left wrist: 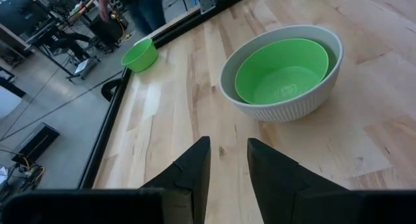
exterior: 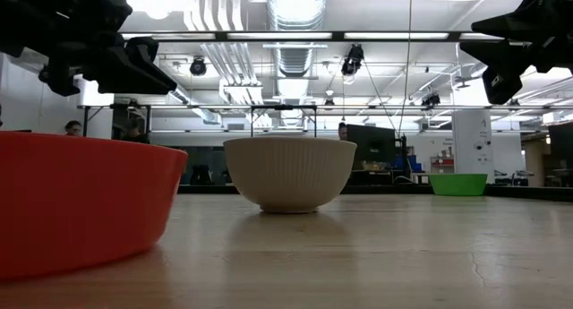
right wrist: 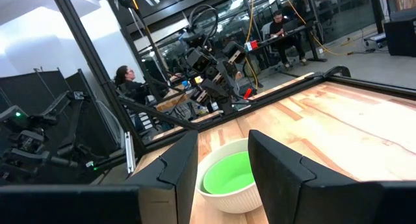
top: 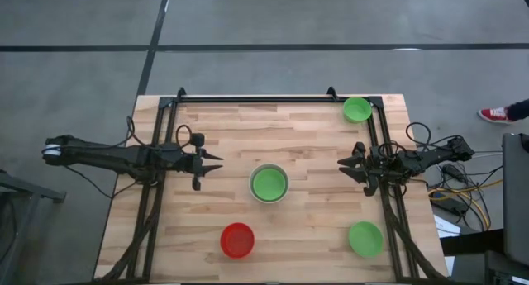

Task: Nest bowls inside each other
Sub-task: Stack the bottom green bowl on top of the left green bowl

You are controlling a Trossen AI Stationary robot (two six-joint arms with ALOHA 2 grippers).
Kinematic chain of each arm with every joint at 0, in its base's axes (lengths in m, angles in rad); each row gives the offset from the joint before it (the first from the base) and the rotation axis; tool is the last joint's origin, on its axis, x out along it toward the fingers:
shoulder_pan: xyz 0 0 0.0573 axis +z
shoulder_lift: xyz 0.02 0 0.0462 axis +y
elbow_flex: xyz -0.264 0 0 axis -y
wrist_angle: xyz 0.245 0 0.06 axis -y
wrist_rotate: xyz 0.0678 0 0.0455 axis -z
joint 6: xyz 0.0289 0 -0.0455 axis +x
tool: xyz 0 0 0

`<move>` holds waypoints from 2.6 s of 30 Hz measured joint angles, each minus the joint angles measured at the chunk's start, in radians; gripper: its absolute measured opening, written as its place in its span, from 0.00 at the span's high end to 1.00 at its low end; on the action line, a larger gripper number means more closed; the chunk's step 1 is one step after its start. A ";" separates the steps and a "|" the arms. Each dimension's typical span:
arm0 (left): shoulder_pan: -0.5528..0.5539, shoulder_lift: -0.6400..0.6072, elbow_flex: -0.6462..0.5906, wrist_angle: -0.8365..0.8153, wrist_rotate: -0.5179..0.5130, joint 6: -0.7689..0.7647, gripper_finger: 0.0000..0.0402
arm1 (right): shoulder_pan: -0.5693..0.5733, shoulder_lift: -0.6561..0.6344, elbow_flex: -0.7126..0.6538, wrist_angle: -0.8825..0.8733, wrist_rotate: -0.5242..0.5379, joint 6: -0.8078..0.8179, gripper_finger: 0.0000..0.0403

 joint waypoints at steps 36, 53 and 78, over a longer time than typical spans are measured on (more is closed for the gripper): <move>0.000 0.000 0.000 0.000 0.000 0.000 0.73 | 0.000 0.001 0.039 0.018 0.151 0.046 0.67; 0.000 0.000 0.000 0.000 -0.001 0.000 0.73 | -0.001 0.276 0.462 -0.292 0.317 -0.017 0.67; 0.000 0.000 0.000 0.000 0.000 0.000 0.73 | 0.283 0.610 0.765 -0.706 0.303 0.397 0.67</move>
